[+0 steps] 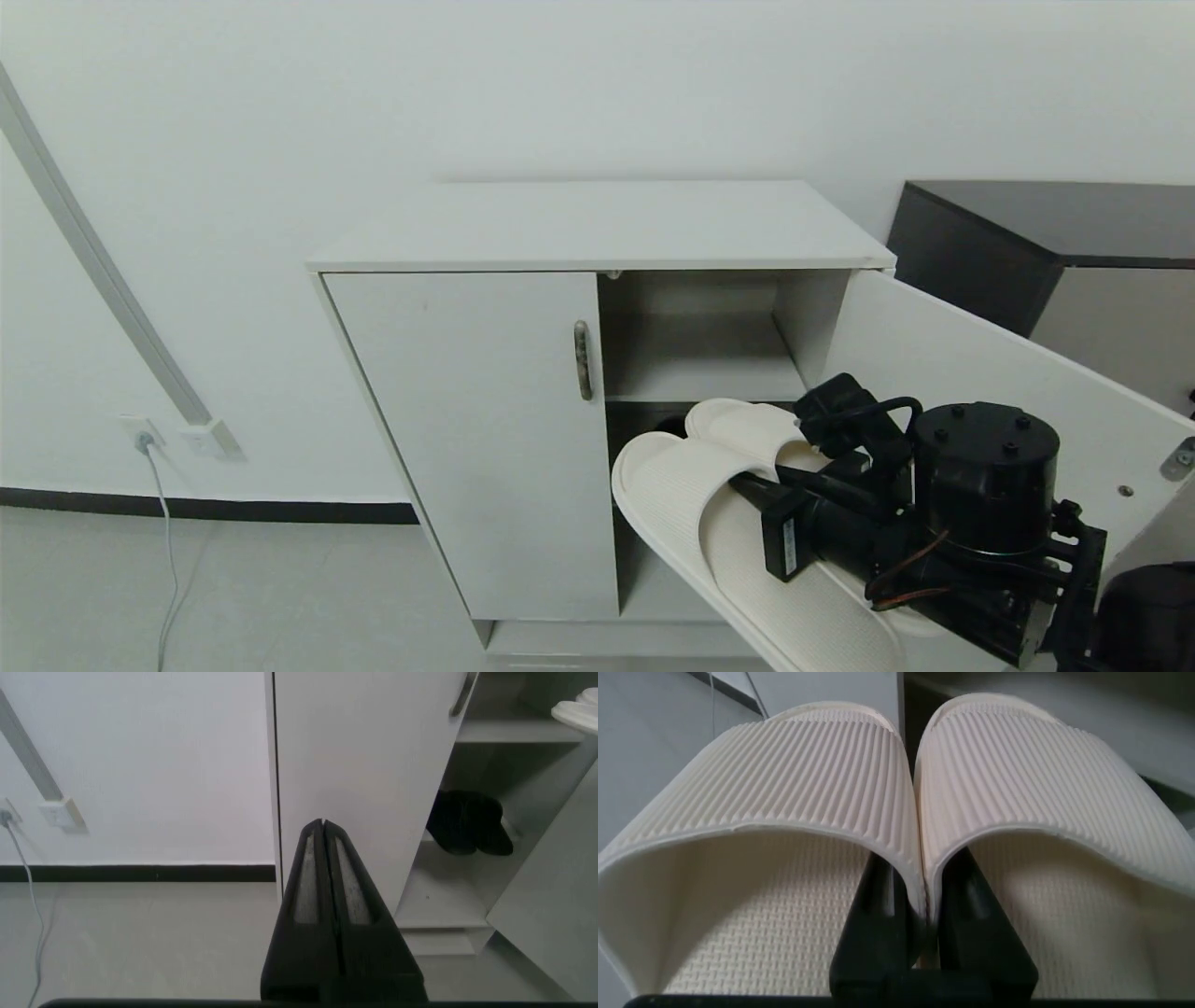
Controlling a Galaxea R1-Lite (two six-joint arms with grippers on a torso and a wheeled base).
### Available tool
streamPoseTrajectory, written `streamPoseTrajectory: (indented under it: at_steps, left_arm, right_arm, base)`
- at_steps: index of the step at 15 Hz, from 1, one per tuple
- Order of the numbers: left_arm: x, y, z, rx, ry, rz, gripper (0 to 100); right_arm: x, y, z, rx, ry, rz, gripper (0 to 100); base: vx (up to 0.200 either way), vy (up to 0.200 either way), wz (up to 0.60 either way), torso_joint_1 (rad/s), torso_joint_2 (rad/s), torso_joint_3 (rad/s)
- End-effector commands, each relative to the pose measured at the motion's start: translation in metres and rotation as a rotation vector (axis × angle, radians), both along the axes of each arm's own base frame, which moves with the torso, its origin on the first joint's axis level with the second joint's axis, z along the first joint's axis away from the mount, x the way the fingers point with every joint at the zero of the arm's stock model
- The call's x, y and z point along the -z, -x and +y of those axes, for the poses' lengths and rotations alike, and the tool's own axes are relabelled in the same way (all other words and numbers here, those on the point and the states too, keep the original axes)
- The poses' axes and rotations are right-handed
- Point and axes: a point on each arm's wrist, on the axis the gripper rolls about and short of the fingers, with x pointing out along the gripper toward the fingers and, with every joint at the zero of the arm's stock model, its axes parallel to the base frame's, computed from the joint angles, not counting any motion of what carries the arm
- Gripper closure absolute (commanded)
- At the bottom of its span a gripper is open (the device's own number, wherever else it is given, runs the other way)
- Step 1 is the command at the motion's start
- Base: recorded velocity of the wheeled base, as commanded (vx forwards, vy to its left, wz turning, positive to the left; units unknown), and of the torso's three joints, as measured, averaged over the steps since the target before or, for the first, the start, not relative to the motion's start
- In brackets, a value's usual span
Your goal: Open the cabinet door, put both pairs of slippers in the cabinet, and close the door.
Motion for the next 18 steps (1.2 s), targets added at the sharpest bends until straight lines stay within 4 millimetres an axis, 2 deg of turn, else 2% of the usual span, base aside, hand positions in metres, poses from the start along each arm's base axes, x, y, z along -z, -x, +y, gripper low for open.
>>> streamPoseTrajectory:
  at_steps: [1, 11, 18]
  left_arm:
    - [0.0000, -0.0001, 0.0000, 0.001, 0.000, 0.001, 100]
    - [0.0000, -0.0001, 0.0000, -0.001, 0.000, 0.001, 100]
    - [0.0000, -0.0001, -0.0001, 0.002, 0.000, 0.001, 100]
  right_arm:
    - [0.0005, 0.0002, 0.0002, -0.001, 0.000, 0.001, 100]
    - [0.0013, 0.0005, 0.0005, -0.003, 0.003, 0.003, 100]
    - [0.0045, 0.0024, -0.0020, -0.001, 0.012, 0.013, 100]
  base:
    - [0.000, 0.000, 0.00, -0.129, 0.47, 0.334]
    - [0.000, 0.000, 0.00, -0.069, 0.45, 0.378]
    - [0.000, 0.000, 0.00, -0.001, 0.03, 0.025]
